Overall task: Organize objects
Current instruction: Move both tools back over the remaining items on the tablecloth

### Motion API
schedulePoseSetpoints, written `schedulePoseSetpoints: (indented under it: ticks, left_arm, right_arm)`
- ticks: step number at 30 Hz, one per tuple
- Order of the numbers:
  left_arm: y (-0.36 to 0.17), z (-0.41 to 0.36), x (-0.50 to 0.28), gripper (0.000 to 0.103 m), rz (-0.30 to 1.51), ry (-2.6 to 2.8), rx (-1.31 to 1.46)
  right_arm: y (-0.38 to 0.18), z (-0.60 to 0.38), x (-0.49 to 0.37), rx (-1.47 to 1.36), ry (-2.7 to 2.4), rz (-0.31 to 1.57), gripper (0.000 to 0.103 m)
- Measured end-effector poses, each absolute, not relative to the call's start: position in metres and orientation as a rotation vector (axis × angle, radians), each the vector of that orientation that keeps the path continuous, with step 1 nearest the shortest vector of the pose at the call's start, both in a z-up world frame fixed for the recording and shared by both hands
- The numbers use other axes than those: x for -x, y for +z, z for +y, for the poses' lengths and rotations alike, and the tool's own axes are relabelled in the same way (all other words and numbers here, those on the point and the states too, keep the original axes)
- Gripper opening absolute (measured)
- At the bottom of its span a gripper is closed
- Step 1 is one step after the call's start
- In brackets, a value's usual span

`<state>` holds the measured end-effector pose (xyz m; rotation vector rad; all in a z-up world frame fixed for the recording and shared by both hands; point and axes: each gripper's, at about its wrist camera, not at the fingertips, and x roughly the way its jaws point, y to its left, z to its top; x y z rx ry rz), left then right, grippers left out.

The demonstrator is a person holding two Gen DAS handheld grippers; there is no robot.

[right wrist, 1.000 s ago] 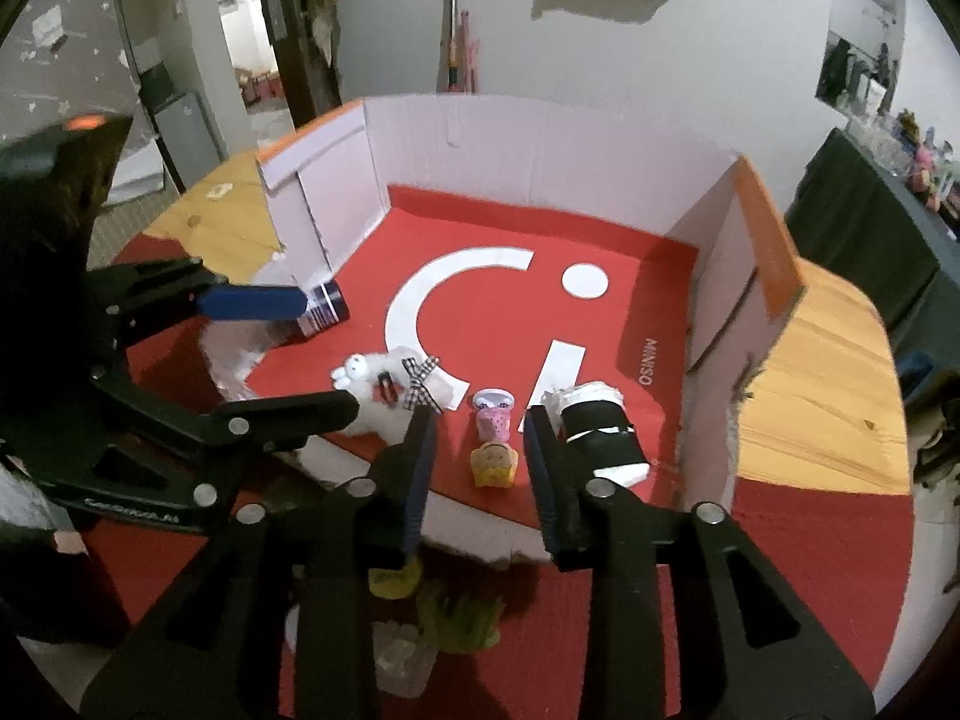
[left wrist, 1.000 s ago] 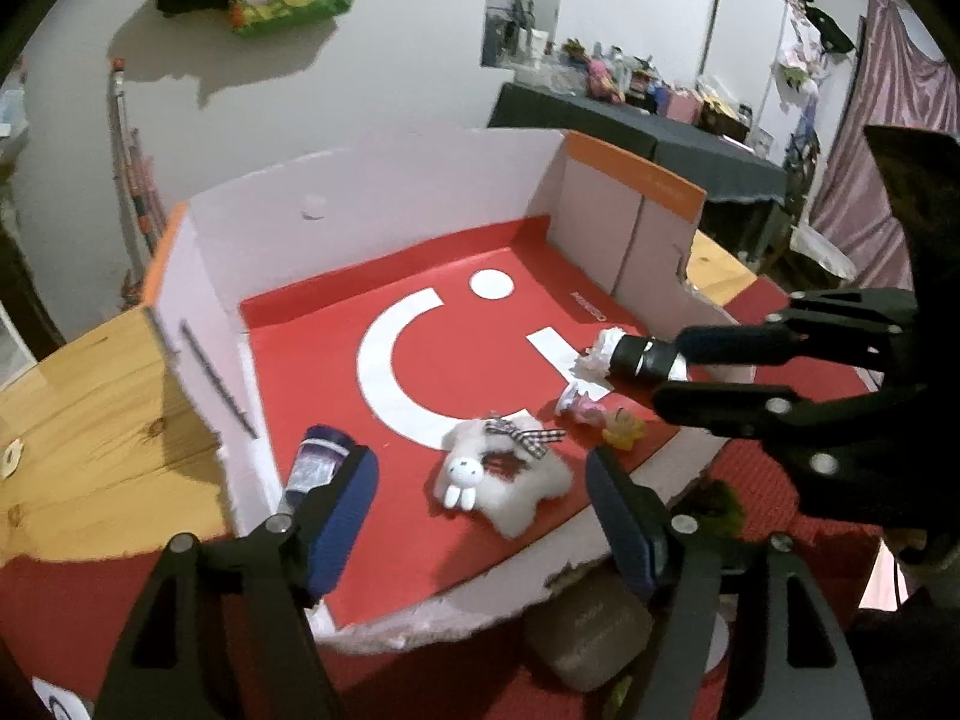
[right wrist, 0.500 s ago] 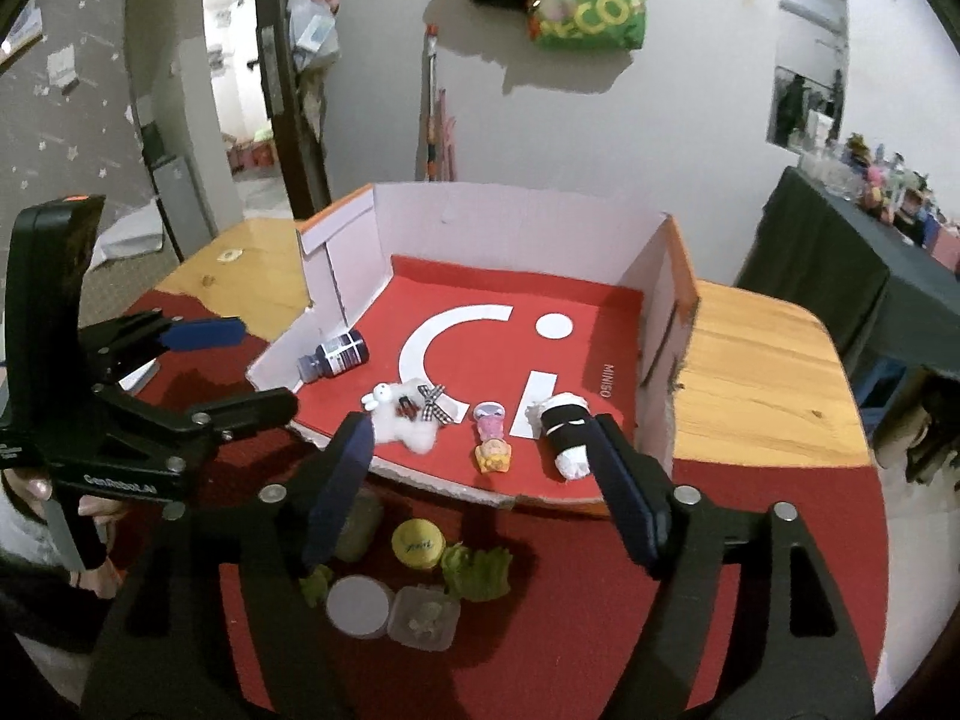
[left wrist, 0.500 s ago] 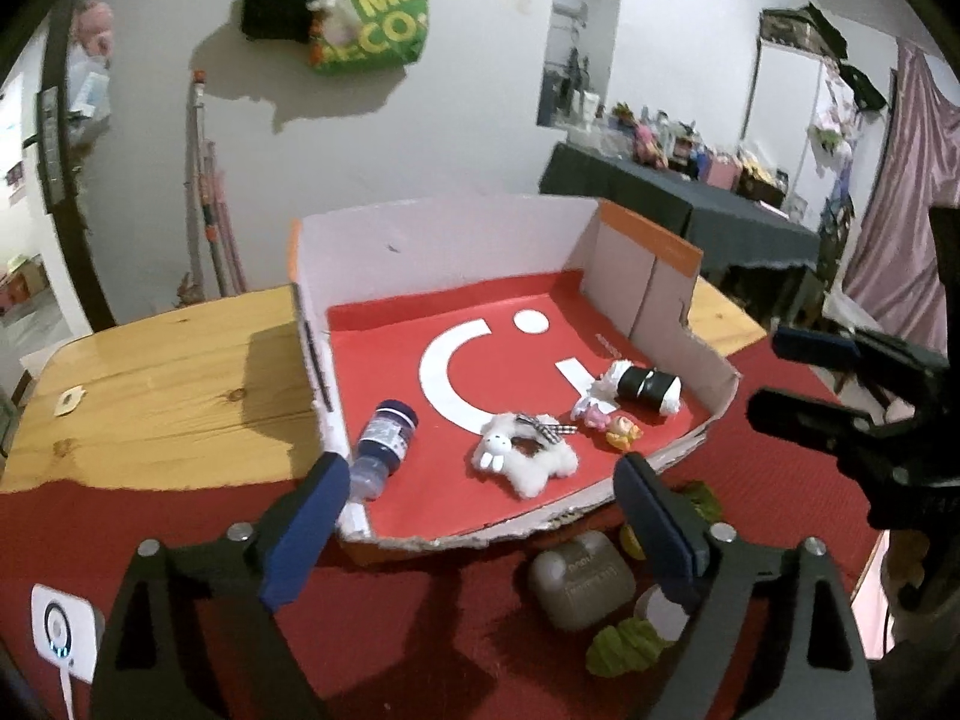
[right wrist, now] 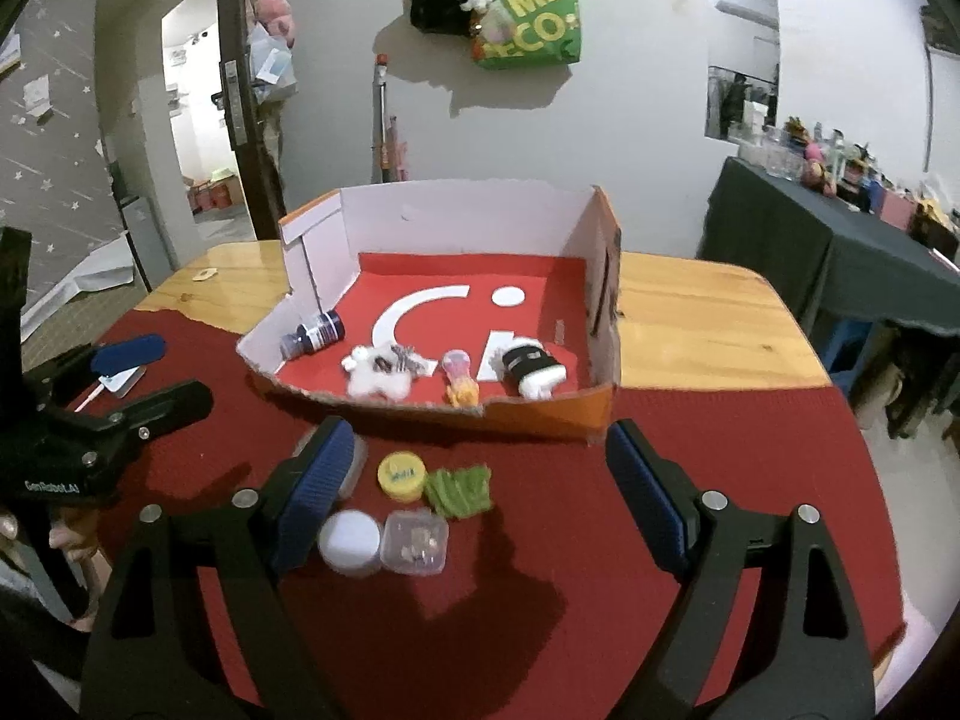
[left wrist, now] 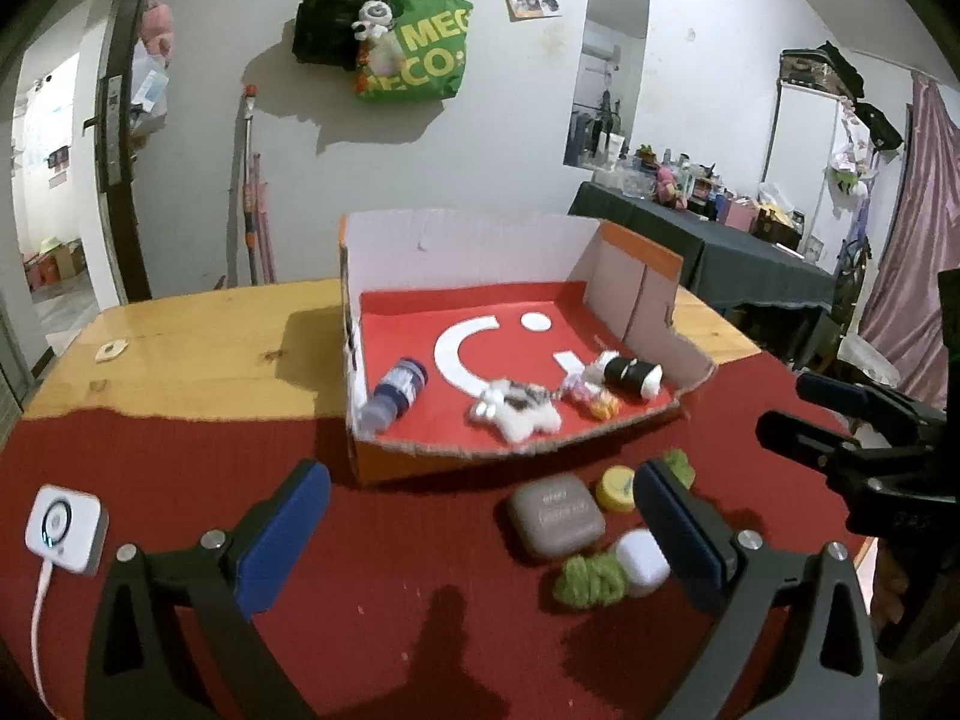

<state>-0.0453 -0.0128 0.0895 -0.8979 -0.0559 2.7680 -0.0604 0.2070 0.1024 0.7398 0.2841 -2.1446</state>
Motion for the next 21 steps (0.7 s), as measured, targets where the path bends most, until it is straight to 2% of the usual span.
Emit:
schedulePoseSetpoints:
  ticks: [11, 21]
  left_arm:
    - [0.047, -0.011, 0.028, 0.103, -0.103, 2.763, 1.006]
    - [0.034, -0.004, 0.024, 0.103, -0.094, 2.731, 1.053]
  right_arm:
    - [0.068, 0.228, 0.046, -0.793, -2.143, 0.242, 0.088]
    - [0.043, 0.226, 0.047, -0.852, -2.113, 0.262, 0.089]
